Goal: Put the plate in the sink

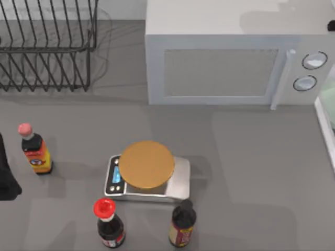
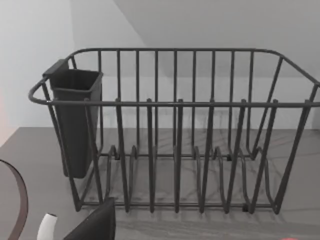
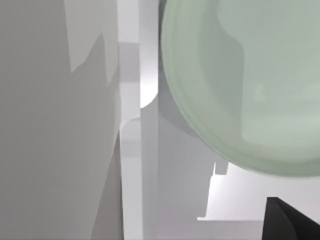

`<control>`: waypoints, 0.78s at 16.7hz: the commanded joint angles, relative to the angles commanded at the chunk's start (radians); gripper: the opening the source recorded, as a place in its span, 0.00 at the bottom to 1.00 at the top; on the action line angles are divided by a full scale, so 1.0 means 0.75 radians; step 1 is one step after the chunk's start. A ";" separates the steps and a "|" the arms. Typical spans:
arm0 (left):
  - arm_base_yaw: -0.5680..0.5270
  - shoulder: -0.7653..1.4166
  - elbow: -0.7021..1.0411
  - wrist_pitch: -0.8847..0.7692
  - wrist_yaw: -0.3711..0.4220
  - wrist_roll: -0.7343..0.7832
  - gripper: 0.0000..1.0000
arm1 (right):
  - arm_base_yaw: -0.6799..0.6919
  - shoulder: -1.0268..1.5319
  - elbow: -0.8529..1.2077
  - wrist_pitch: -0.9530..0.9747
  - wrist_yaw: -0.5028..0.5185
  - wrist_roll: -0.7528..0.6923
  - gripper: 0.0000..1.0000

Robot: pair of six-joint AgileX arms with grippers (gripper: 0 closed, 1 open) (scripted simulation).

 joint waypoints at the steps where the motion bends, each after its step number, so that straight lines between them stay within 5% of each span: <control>1: 0.000 0.000 0.000 0.000 0.000 0.000 1.00 | 0.000 0.000 0.000 0.000 0.000 0.000 0.00; 13: 0.000 0.000 0.000 0.000 0.000 0.000 1.00 | 0.000 0.000 0.000 0.000 0.000 0.000 0.90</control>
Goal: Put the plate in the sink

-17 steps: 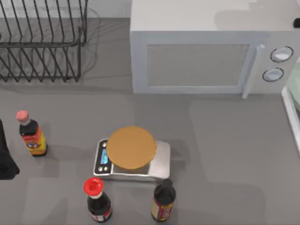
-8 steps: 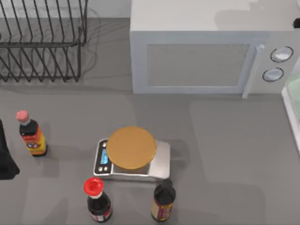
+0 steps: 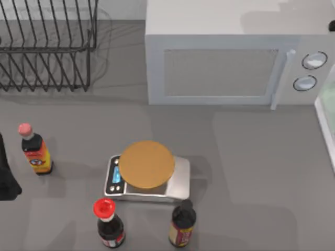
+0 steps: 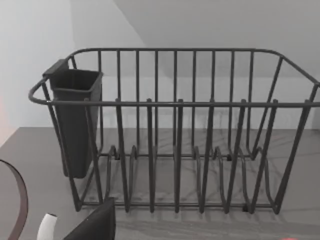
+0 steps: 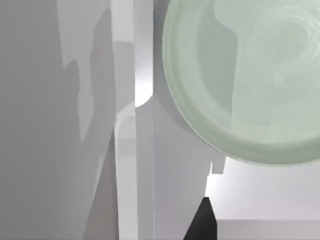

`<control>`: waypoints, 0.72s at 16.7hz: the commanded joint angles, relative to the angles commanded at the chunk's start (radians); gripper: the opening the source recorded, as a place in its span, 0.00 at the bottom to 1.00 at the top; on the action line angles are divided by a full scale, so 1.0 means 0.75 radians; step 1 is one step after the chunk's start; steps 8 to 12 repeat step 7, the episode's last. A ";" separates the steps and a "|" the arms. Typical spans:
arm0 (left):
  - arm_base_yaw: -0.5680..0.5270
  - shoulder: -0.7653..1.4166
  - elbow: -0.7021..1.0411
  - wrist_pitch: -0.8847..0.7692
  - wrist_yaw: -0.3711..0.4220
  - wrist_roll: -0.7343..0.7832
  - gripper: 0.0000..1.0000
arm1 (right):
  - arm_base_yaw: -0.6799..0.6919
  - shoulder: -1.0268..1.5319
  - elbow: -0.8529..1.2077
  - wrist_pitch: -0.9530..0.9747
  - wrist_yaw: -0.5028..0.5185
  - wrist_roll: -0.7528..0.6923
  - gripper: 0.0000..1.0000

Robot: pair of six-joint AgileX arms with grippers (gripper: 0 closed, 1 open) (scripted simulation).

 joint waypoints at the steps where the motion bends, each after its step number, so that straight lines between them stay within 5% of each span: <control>1: 0.000 0.000 0.000 0.000 0.000 0.000 1.00 | 0.000 0.000 0.000 0.000 0.000 0.000 0.98; 12: 0.000 0.000 0.000 0.000 0.000 0.000 1.00 | 0.000 0.000 0.000 0.000 0.000 0.000 1.00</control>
